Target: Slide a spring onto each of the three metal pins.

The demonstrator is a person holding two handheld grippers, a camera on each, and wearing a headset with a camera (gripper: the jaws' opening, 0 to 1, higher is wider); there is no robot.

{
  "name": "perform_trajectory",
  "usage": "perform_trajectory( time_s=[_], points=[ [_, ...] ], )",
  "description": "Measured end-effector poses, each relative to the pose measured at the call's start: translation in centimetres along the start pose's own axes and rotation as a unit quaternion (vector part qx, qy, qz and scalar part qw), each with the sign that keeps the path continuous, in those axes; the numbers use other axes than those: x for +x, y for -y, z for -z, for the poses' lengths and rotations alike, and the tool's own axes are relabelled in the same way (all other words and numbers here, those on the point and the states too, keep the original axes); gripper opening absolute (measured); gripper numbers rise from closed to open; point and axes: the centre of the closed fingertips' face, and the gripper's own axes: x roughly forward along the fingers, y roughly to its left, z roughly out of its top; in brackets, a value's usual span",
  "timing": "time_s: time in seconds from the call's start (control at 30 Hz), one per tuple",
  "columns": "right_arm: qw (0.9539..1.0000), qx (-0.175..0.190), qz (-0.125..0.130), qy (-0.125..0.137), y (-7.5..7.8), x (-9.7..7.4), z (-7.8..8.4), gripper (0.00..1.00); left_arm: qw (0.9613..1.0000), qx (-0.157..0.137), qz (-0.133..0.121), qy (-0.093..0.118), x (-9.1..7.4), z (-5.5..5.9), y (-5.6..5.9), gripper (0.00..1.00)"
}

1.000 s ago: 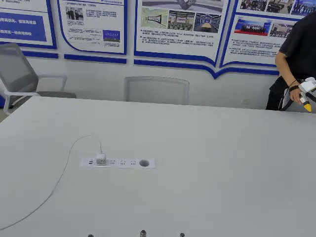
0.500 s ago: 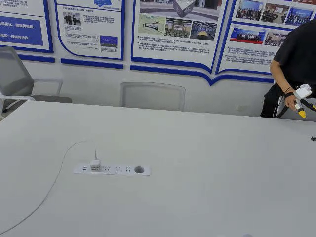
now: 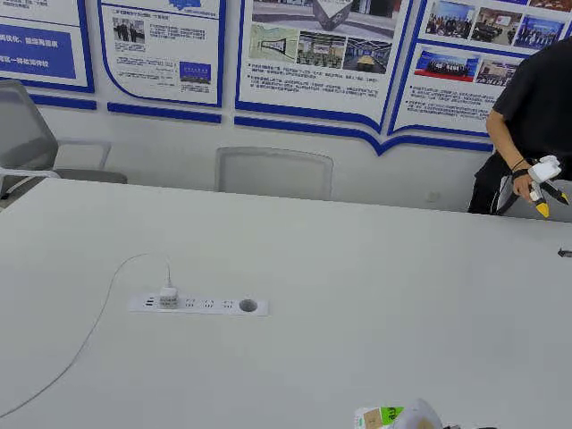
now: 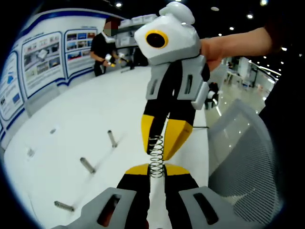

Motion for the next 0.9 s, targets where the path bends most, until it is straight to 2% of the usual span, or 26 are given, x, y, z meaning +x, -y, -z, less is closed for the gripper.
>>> perform_trajectory(
  time_s=[0.13, 0.27, 0.37, 0.5, 0.67, 0.9],
  points=[
    [0.9999, -0.01, -0.009, -0.004, -0.2, -0.1, -0.2, 0.15, 1.0, 0.002, 0.004, 0.003, 0.1, -0.2, 0.3, 0.1],
    [0.9992, -0.029, -0.017, -0.021, -0.4, -0.2, 0.1, 0.16, 0.9999, 0.003, 0.01, 0.009, 0.1, -0.6, 0.6, 0.1],
    [0.9982, -0.049, -0.024, -0.027, -0.6, -0.2, 0.2, 0.16, 0.9998, 0.014, 0.012, 0.006, 0.1, -0.6, 0.7, 0.1],
    [0.9972, -0.054, -0.037, -0.035, -0.9, -0.2, 0.3, 0.15, 0.9997, 0.019, 0.016, 0.005, 0.1, -0.7, 1.0, 0.1],
    [0.9957, -0.065, -0.055, -0.037, -1.5, -0.1, 0.3, 0.13, 0.9994, 0.024, 0.022, 0.004, 0.0, -0.6, 1.2, 0.1],
    [0.9943, -0.077, -0.061, -0.039, -1.6, -0.1, -0.2, 0.12, 0.9994, 0.019, 0.027, 0.009, -0.4, -0.7, 1.0, 0.1]
  ],
)
